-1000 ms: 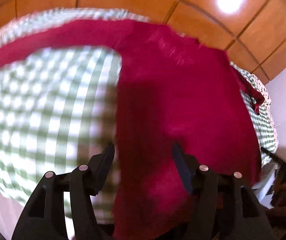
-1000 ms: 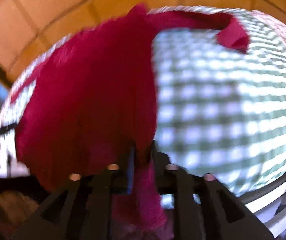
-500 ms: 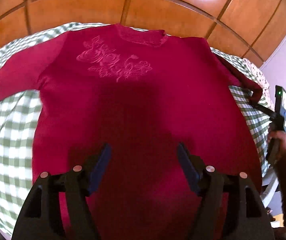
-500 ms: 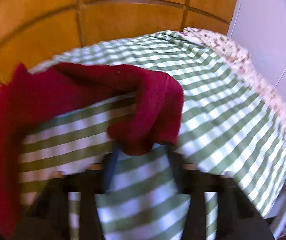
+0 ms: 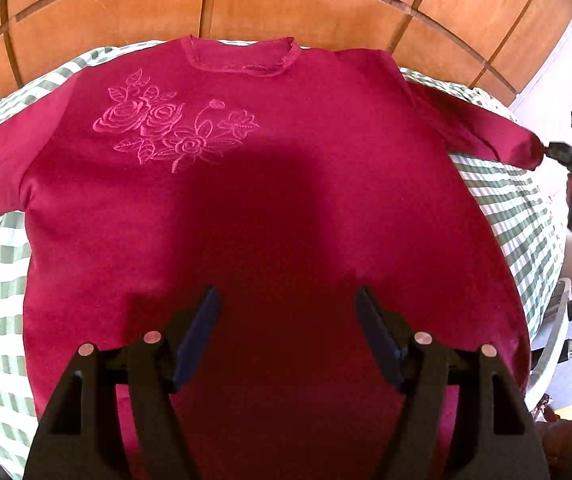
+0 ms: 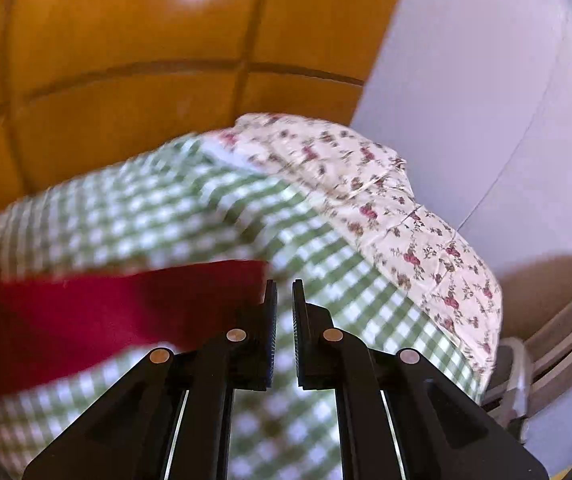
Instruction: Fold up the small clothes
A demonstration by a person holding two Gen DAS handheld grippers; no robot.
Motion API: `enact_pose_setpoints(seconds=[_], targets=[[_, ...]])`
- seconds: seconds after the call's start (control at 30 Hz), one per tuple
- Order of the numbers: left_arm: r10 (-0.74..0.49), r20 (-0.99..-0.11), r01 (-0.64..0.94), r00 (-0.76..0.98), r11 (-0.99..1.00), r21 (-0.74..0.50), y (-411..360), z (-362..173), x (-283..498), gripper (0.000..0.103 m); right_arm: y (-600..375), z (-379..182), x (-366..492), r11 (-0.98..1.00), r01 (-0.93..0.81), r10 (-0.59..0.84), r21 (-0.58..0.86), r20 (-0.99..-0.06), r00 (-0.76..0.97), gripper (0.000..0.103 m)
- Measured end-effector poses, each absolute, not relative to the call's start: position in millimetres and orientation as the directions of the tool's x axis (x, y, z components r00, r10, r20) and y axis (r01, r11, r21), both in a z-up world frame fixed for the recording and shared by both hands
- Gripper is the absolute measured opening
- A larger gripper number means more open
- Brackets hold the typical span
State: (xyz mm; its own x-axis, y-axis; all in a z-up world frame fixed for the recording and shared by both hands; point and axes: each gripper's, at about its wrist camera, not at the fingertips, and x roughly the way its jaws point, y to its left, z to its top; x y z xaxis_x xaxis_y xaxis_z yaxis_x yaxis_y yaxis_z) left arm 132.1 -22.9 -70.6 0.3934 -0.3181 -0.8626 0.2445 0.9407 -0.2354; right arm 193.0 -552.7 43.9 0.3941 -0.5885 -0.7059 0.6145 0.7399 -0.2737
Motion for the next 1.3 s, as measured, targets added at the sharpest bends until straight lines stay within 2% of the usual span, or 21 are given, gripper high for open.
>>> enact_pose_setpoints(seconds=[0.03,0.1,0.17,0.23,0.3,0.43,0.6,0.67,0.7,0.73,0.77,0.8,0.87,0.93,1.1,1.3], targets=[[-0.316,-0.863,0.24,0.395,0.942,-0.235,-23,-70,132,0.071,-564,46,196,0.734,0.638,-0.574,-0.234,-0.716,0.397,0.03],[-0.312,-0.861,0.235,0.402,0.944,-0.232,-22,-69,133,0.071,-581,48,191,0.675,0.715,-0.591,-0.184,-0.714,0.375,0.064],[-0.309,-0.858,0.235,0.41,0.945,-0.228,-23,-69,133,0.072,-591,46,174,0.615,0.778,-0.62,-0.129,-0.689,0.376,0.067],[-0.312,-0.859,0.226,0.407,0.945,-0.236,-25,-72,134,0.073,-596,32,160,0.627,0.779,-0.54,-0.026,-0.735,0.41,0.067],[-0.312,-0.86,0.221,0.403,0.946,-0.239,-27,-76,136,0.076,-590,4,149,0.666,0.741,-0.404,0.087,-0.793,0.457,0.064],[-0.297,-0.866,0.224,0.402,0.949,-0.222,-33,-77,137,0.077,-569,-40,156,0.707,0.671,-0.228,0.222,-0.827,0.514,0.056],[-0.297,-0.866,0.206,0.401,0.951,-0.231,-34,-80,138,0.081,-574,-60,197,0.663,0.681,-0.179,0.309,-0.818,0.546,0.056],[-0.29,-0.867,0.207,0.405,0.953,-0.222,-36,-82,138,0.083,-576,-61,215,0.662,0.692,-0.197,0.288,-0.824,0.532,0.056],[-0.284,-0.869,0.212,0.405,0.954,-0.213,-38,-83,138,0.083,-576,-62,222,0.662,0.698,-0.206,0.273,-0.829,0.521,0.052],[-0.277,-0.871,0.218,0.406,0.955,-0.202,-40,-83,137,0.083,-575,-62,231,0.668,0.707,-0.23,0.23,-0.841,0.491,0.025],[-0.274,-0.871,0.222,0.407,0.955,-0.196,-41,-83,137,0.084,-573,-60,236,0.682,0.705,-0.244,0.194,-0.848,0.47,0.007],[-0.275,-0.871,0.225,0.407,0.954,-0.195,-41,-83,137,0.085,-573,-55,237,0.698,0.696,-0.254,0.17,-0.85,0.462,0.005],[-0.276,-0.871,0.227,0.407,0.954,-0.196,-42,-84,138,0.086,-572,-43,233,0.717,0.692,-0.341,0.082,-0.824,0.452,0.005],[-0.283,-0.869,0.233,0.406,0.952,-0.201,-42,-85,138,0.087,-585,-48,224,0.679,0.733,-0.378,0.04,-0.837,0.395,0.005],[-0.289,-0.867,0.248,0.407,0.948,-0.2,-40,-82,139,0.088,-589,-55,215,0.667,0.745,-0.391,0.025,-0.839,0.377,0.005],[-0.315,-0.84,0.186,0.442,0.948,-0.258,-14,-70,141,0.088,-559,-6,220,0.721,0.686,-0.37,0.092,-0.787,0.494,0.005]])
